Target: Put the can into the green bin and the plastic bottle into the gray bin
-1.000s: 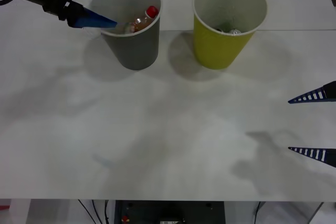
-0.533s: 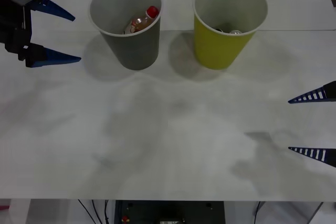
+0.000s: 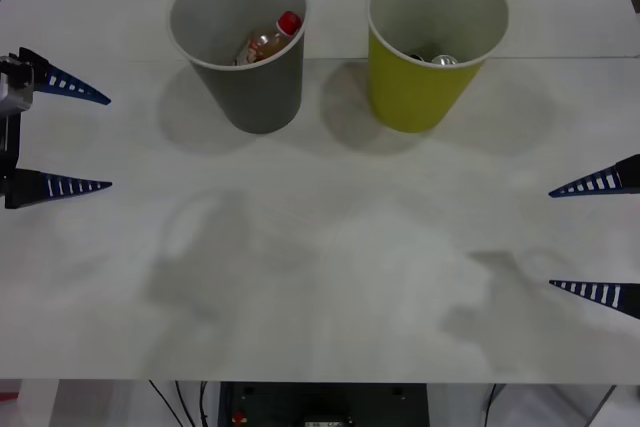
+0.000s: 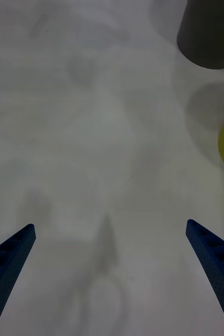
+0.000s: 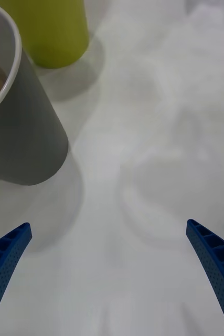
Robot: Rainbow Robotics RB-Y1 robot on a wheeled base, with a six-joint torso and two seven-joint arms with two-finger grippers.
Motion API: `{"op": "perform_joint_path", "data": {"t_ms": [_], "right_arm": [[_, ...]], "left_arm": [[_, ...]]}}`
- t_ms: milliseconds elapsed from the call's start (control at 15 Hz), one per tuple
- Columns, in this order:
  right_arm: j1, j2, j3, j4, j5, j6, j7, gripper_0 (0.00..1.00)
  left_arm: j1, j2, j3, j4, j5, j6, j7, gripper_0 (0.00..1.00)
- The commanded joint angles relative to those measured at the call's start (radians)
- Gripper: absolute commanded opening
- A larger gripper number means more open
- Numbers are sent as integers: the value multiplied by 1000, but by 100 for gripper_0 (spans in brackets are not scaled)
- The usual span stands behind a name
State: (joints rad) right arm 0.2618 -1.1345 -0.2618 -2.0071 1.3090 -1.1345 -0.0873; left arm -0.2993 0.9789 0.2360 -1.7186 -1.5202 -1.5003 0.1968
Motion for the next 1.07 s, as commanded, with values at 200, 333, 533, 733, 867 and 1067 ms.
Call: {"op": "perform_joint_path", "data": {"t_ms": [200, 333, 533, 733, 867, 1067], "right_arm": [[0, 0, 0, 0, 0, 0, 0, 100], [0, 0, 0, 0, 0, 0, 0, 100], [0, 0, 0, 0, 0, 0, 0, 100], [0, 0, 0, 0, 0, 0, 0, 100], [0, 0, 0, 0, 0, 0, 0, 100], [0, 0, 0, 0, 0, 0, 0, 100]], "left_arm": [[111, 0, 45, -4, 2, -40, -155, 100], [160, 0, 65, -15, 9, -40, -192, 100], [221, 0, 89, -36, 20, -41, -218, 100], [270, -2, 106, -53, 28, -38, -264, 100], [285, -2, 111, -52, 37, -37, -278, 100], [290, -2, 111, -52, 41, -37, -284, 100]]}}
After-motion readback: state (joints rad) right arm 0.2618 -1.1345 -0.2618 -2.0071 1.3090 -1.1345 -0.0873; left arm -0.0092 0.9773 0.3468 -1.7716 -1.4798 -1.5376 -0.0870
